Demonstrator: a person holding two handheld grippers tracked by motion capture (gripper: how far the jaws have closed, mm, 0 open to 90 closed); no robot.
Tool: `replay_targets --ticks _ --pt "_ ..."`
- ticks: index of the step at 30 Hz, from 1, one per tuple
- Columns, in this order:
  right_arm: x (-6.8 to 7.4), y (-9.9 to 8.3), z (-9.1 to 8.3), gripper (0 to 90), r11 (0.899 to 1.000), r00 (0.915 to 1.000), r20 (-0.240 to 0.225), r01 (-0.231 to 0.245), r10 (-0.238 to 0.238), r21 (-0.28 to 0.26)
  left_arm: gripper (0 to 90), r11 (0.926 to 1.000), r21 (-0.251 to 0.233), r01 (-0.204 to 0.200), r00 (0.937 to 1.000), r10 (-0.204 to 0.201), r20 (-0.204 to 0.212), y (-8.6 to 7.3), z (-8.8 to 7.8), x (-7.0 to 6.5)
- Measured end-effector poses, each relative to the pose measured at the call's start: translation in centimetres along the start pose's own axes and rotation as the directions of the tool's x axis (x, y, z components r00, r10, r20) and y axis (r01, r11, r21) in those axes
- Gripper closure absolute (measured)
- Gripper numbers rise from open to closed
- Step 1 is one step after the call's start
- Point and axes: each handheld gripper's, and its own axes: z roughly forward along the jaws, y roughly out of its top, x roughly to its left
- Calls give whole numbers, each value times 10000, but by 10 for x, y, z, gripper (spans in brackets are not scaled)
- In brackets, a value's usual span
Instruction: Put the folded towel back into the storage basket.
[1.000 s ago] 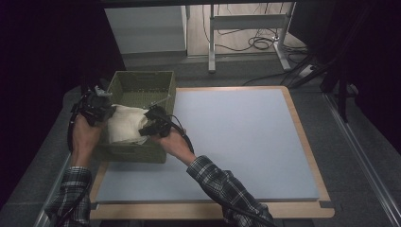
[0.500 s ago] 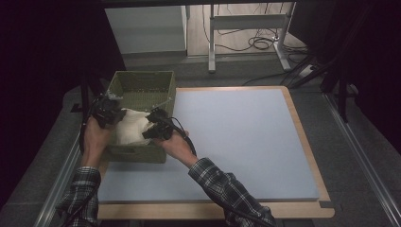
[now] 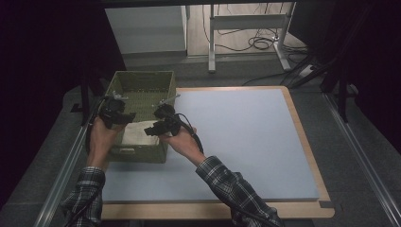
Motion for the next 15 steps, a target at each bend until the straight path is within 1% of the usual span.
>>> replay_targets --ticks 3,5,8,11,15 --pt "2 0 -4 467 9993 9993 54 362 -362 -16 416 10000 40 -13 9999 13 106 1 0 -3" --pt "4 0 -8 441 9982 9980 184 597 -597 -38 396 10000 52 9 9994 -11 353 2 1 -4" --pt "5 0 -13 389 9960 9958 255 885 -881 -147 370 9999 26 -134 9989 133 454 3 0 -9" --pt "6 -1 -20 348 9940 9939 300 1070 -1062 -245 328 9999 -10 -163 9981 164 601 5 0 -14" --pt "3 -4 -27 310 9918 9919 384 1225 -1211 -370 289 10000 -71 -23 9956 29 941 7 -2 -17"
